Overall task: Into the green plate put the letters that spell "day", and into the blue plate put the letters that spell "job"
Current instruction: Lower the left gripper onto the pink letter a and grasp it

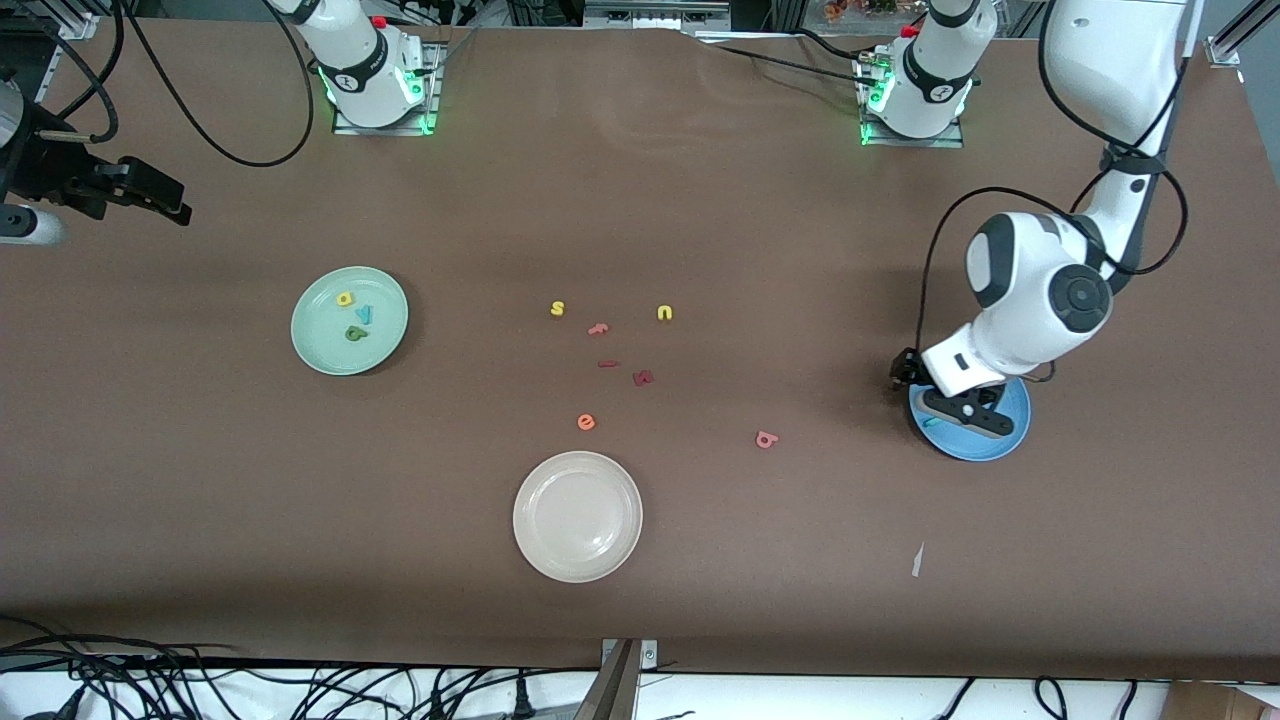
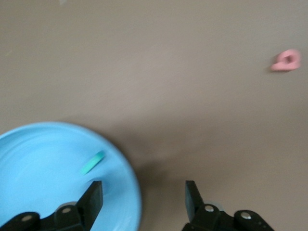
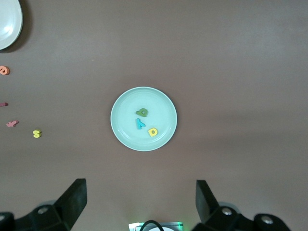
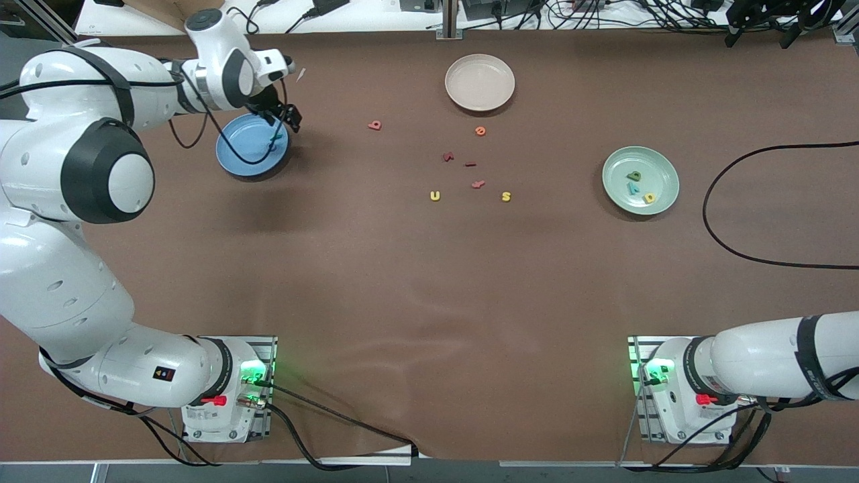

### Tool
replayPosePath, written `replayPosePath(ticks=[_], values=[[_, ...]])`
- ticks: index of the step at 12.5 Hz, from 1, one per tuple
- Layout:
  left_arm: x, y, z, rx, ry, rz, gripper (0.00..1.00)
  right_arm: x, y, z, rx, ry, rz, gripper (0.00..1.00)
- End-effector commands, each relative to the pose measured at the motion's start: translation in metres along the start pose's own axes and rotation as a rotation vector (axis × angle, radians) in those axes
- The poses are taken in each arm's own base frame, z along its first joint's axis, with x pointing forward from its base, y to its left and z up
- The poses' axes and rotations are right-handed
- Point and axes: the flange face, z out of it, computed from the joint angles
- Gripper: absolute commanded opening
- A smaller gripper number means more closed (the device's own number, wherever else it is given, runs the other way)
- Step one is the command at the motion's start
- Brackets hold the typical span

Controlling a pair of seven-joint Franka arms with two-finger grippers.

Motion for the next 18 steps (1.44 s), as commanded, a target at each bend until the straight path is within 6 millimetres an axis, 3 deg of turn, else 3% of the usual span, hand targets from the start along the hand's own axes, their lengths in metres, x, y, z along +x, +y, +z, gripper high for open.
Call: replayPosePath(ticks=[1,4,6,10,14,18], values=[[0.042,0.061,0.025,-0.028,0.032,0.015,0.77,-0.005,0.0,-0.001,-0.005,0.012,-0.004,1.0],[0.075,0.123,0.045,-0.03,0.069,-0.083,0.76,-0.006,0.004,0.0,-0.003,0.004,-0.001,1.0],[0.081,0.141,0.059,-0.029,0.084,-0.12,0.74,-0.004,0.003,0.001,-0.004,0.002,-0.002,1.0],[0.095,0.155,0.076,-0.021,0.145,-0.097,0.71,-0.004,0.003,0.002,-0.002,0.004,-0.001,1.0],[0.092,0.172,0.089,-0.024,0.13,-0.118,0.71,-0.003,0.005,0.002,-0.002,0.004,0.002,1.0],[0.091,0.172,0.096,-0.019,0.137,-0.116,0.71,-0.004,0.005,0.002,-0.002,0.002,0.002,1.0]])
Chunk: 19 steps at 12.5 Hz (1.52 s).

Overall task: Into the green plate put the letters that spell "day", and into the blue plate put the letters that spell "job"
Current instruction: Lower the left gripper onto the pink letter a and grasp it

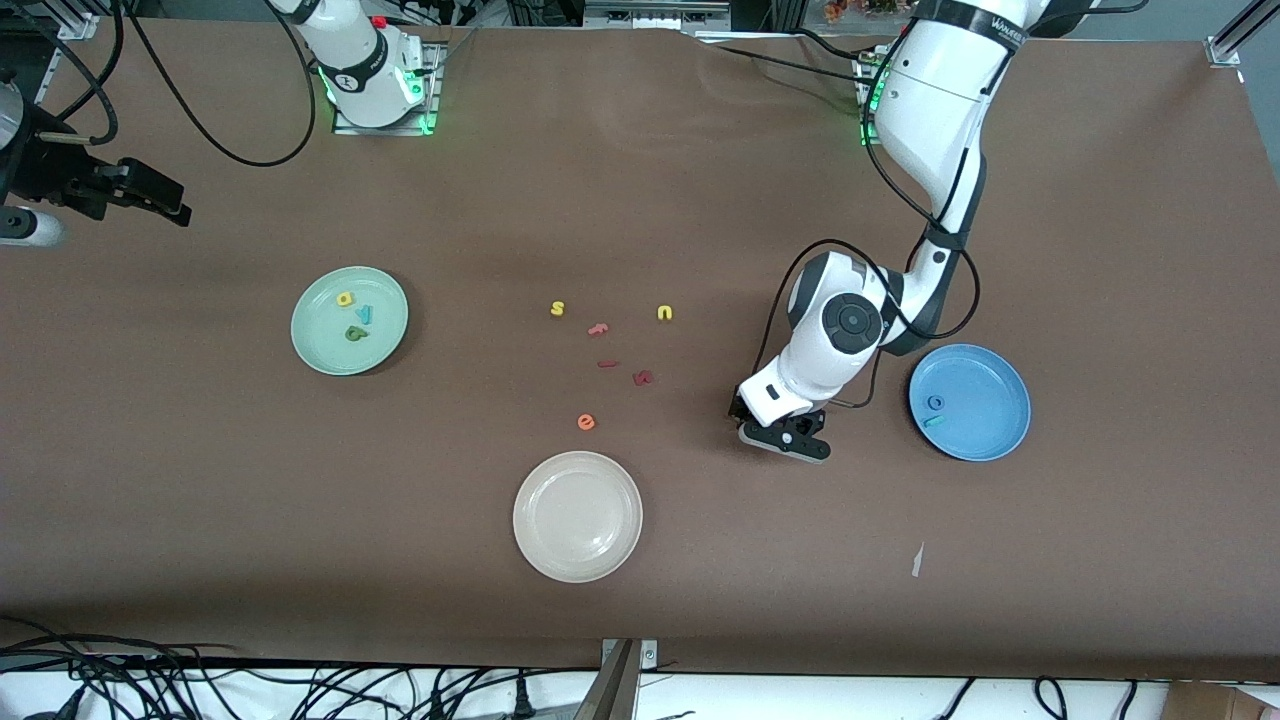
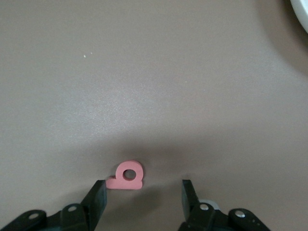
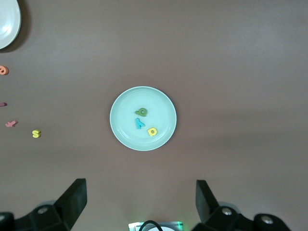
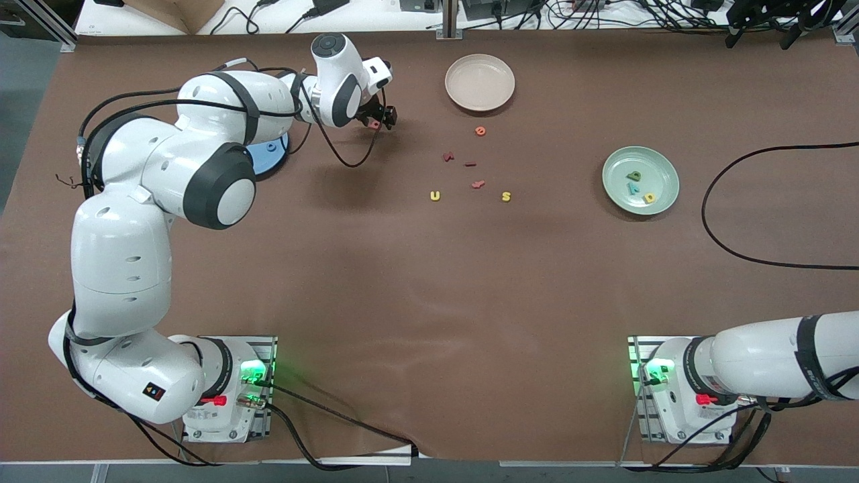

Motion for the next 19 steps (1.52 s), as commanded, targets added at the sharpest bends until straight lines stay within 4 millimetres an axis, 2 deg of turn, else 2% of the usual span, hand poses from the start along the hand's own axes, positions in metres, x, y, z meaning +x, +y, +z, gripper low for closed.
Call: replayPosePath(ticks=[1,4,8,12,15,19], values=[[0.005,0.001,0.005,-0.004,0.019,-0.016,0.71,-0.004,0.003,0.0,-0.002,0.006,-0.001,1.0],[0.012,-0.004,0.001,0.002,0.045,-0.015,0.71,-0.004,0.003,0.0,-0.002,0.006,-0.001,1.0],[0.01,-0.006,0.016,0.009,0.067,-0.017,0.71,-0.004,0.003,0.0,-0.002,0.006,-0.001,1.0],[0.007,-0.007,0.021,0.012,0.059,-0.018,0.69,-0.004,0.004,0.0,0.0,0.006,0.0,1.0],[0.006,-0.008,0.021,0.014,0.058,-0.016,0.47,-0.004,0.004,0.0,0.0,0.006,0.0,1.0],[0.006,-0.008,0.022,0.015,0.056,-0.013,0.26,-0.004,0.004,0.0,0.0,0.006,0.0,1.0]])
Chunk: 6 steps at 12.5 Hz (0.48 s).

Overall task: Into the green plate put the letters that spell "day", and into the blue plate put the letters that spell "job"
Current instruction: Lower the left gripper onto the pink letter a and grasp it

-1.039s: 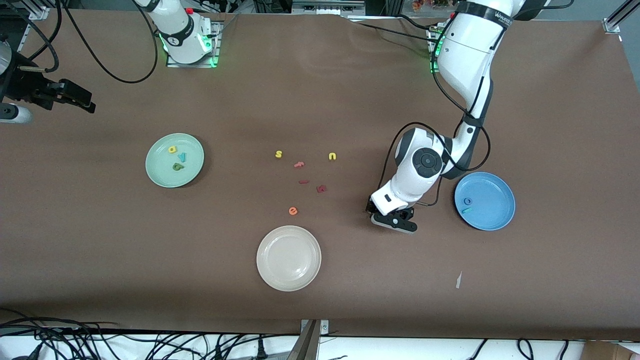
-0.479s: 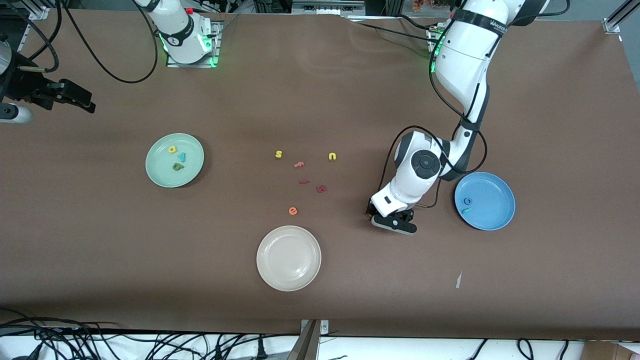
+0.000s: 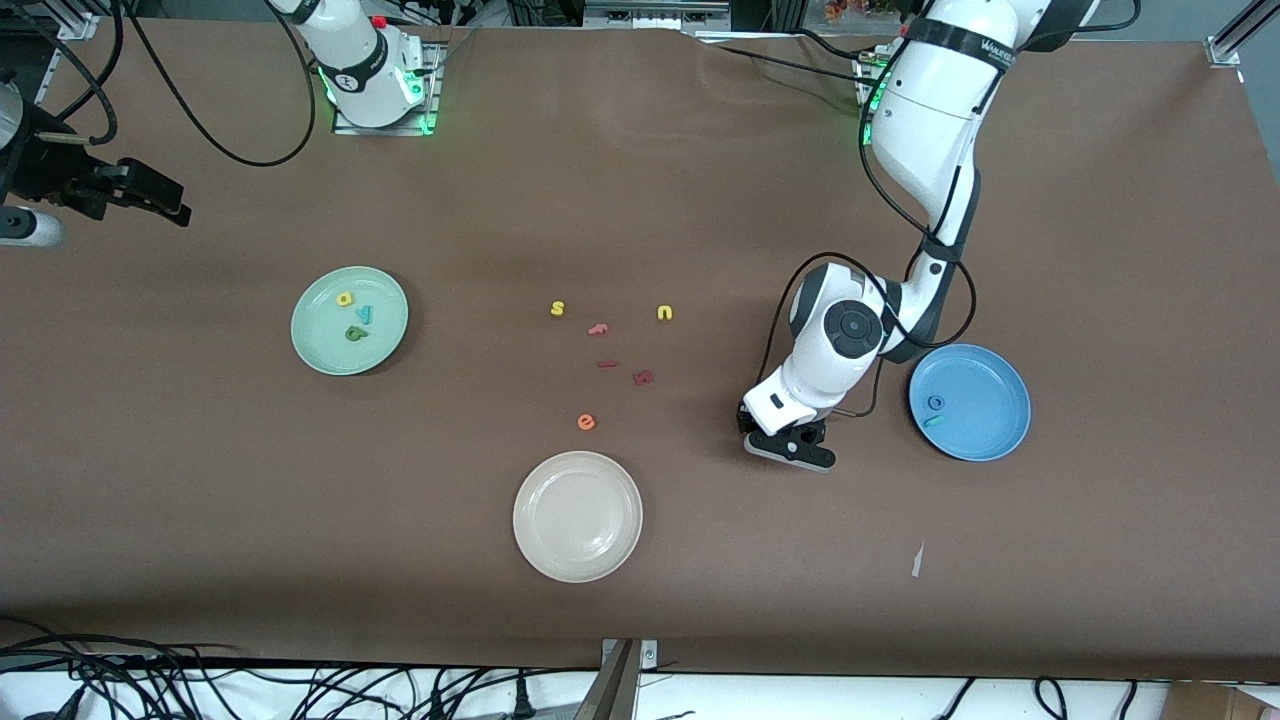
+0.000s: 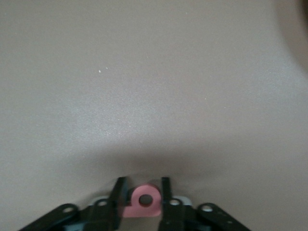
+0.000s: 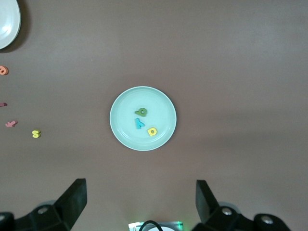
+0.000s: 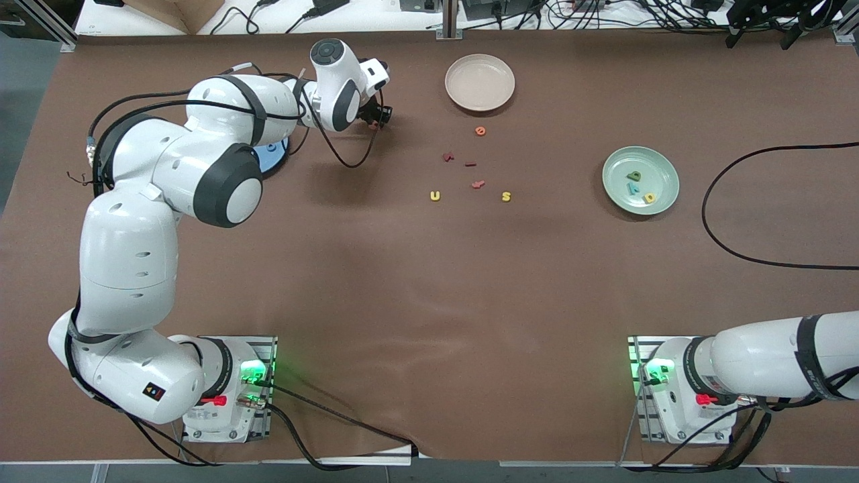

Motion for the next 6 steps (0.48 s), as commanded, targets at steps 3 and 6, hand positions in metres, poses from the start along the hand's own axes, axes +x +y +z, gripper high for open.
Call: replayPosePath(ticks=[3,6], values=[[0.0024,0.0059,0.0013,-0.006,0.008,0.0,0.16,-0.0041,0.0033,0.0001,0.0,0.004,-0.001,1.0],[0.0035,0.0064,-0.0014,-0.007,0.009,-0.001,0.2,-0.0042,0.0033,0.0001,0.0,0.004,0.002,1.0]])
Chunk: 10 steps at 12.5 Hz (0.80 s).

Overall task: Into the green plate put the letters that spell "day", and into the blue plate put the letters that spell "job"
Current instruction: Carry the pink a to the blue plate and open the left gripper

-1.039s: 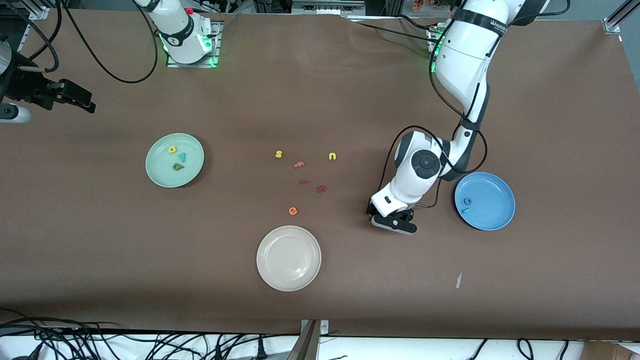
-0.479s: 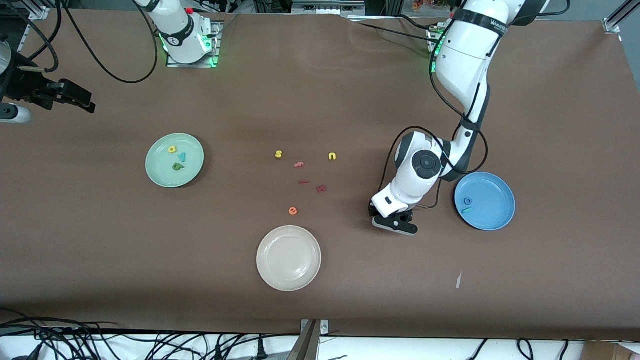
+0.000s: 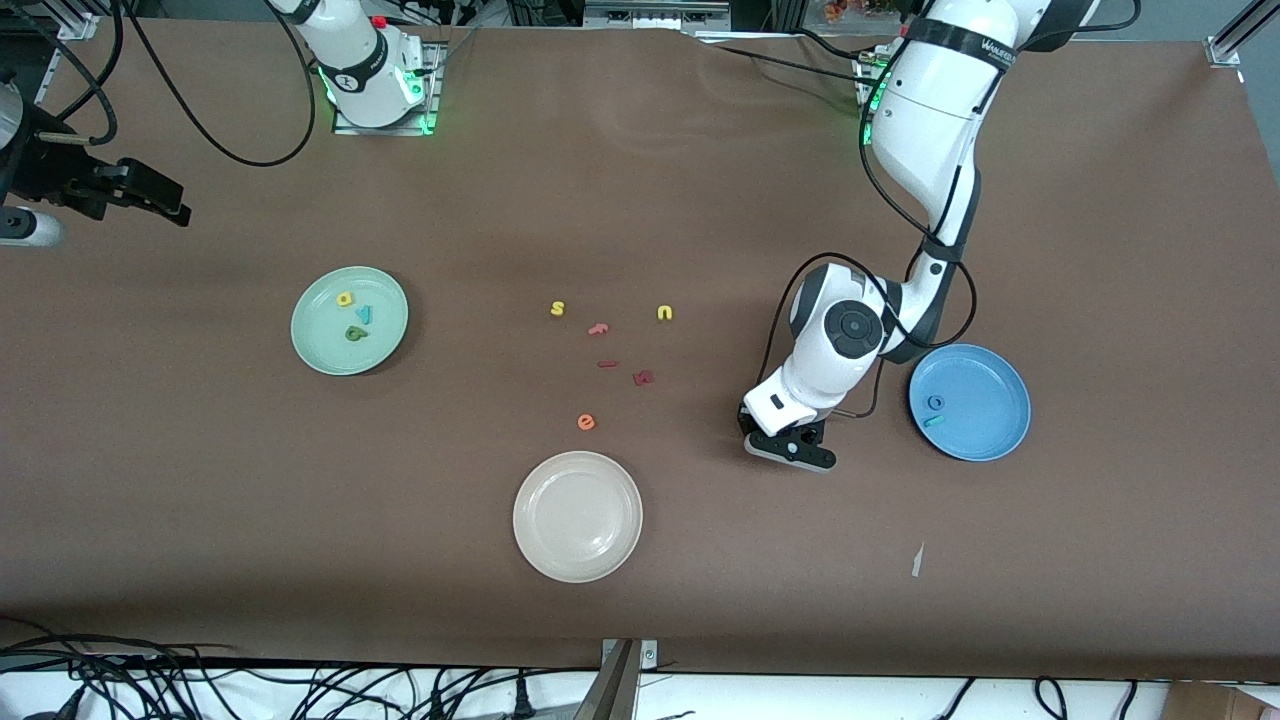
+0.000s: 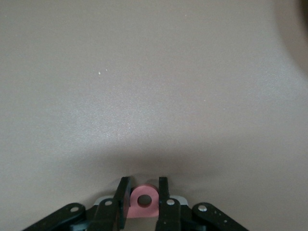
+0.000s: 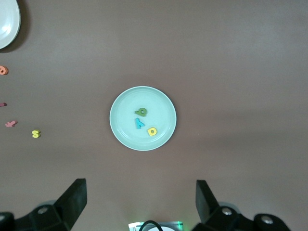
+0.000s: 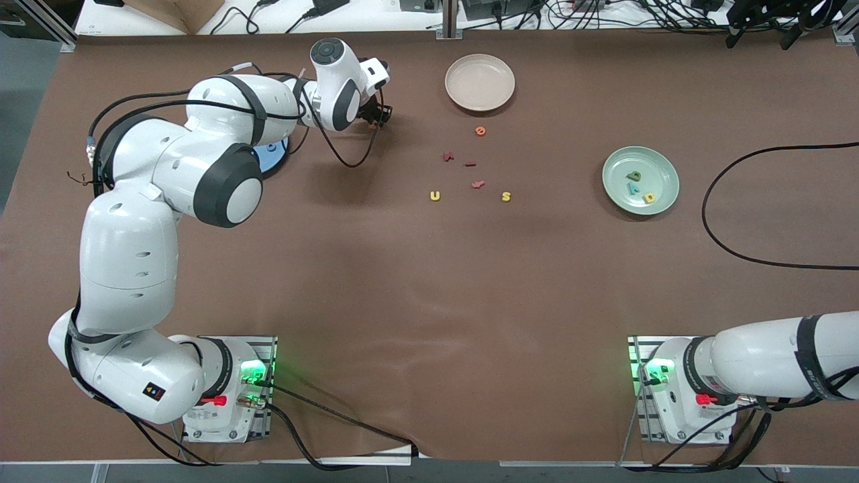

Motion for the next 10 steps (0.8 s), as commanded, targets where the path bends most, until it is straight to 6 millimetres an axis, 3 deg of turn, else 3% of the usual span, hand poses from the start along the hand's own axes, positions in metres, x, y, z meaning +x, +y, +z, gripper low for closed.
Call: replayPosePath(ticks=[1,3,4,7,9,10], values=[[0.002,0.005,0.0,-0.005,0.007,-0.003,0.19,-0.004,0.003,0.0,0.0,0.005,0.002,1.0],[0.004,0.006,-0.004,-0.007,0.005,0.001,0.11,-0.004,0.003,0.001,0.0,0.003,0.002,1.0],[0.008,0.003,-0.015,-0.006,0.003,-0.002,0.07,-0.004,0.005,0.001,0.0,0.003,0.005,1.0],[0.018,-0.013,-0.058,-0.003,-0.064,-0.02,0.06,-0.004,0.006,0.0,0.001,0.005,0.008,1.0],[0.024,-0.046,-0.092,-0.002,-0.102,-0.035,0.07,-0.004,0.006,0.0,0.001,0.005,0.008,1.0],[0.029,-0.075,-0.112,0.03,-0.116,0.023,0.08,-0.004,0.006,0.0,0.001,0.005,0.008,1.0]])
